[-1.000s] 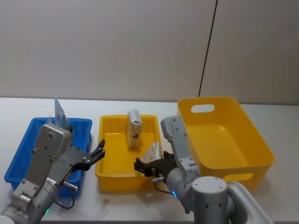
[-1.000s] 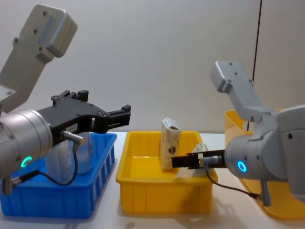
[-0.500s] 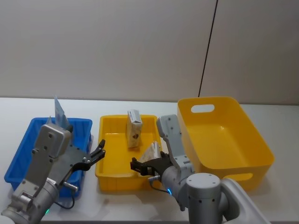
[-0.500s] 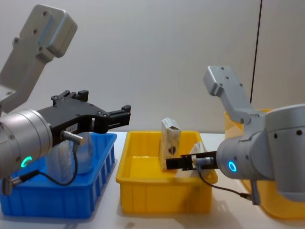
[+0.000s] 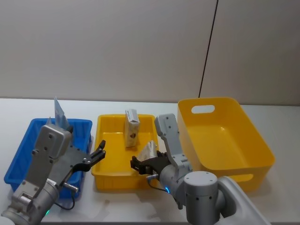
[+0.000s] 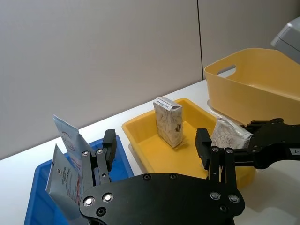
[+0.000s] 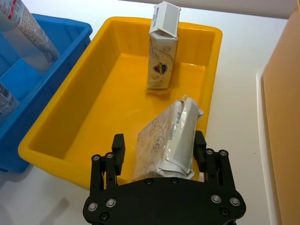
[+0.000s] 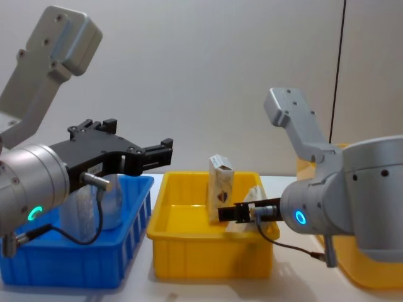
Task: Bimanual collaborative sorting of washing and personal care products
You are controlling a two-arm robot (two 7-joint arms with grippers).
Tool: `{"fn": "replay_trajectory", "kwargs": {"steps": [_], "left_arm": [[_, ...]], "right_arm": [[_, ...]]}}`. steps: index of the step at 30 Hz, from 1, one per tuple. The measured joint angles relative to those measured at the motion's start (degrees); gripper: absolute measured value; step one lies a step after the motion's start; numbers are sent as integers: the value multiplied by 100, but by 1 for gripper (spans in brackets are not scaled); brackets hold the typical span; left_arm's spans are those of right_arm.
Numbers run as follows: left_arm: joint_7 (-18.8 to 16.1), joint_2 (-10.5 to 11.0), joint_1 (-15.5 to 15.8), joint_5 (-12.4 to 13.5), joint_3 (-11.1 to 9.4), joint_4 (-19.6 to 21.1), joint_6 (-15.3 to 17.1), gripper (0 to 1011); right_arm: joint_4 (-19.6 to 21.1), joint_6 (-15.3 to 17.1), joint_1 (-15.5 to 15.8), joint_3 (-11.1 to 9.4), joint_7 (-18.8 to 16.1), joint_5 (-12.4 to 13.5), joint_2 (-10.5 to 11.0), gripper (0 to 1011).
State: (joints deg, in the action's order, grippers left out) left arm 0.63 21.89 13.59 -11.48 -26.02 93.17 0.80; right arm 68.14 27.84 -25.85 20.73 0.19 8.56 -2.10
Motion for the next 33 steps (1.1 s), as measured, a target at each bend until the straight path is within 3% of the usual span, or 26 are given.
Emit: {"fn": "replay_trajectory", "kwargs": {"steps": [16, 27, 33], "left_arm": [[0, 0, 0, 0, 0, 0, 0, 1001], [0, 0, 0, 0, 0, 0, 0, 1001], [0, 0, 0, 0, 0, 0, 0, 1001]], "right_arm": [[-139, 44, -79, -15, 27, -121, -64, 402], [-42, -15, -43, 66, 67, -304, -21, 303], [52, -214, 3, 120, 38, -390, 35, 193]]}}
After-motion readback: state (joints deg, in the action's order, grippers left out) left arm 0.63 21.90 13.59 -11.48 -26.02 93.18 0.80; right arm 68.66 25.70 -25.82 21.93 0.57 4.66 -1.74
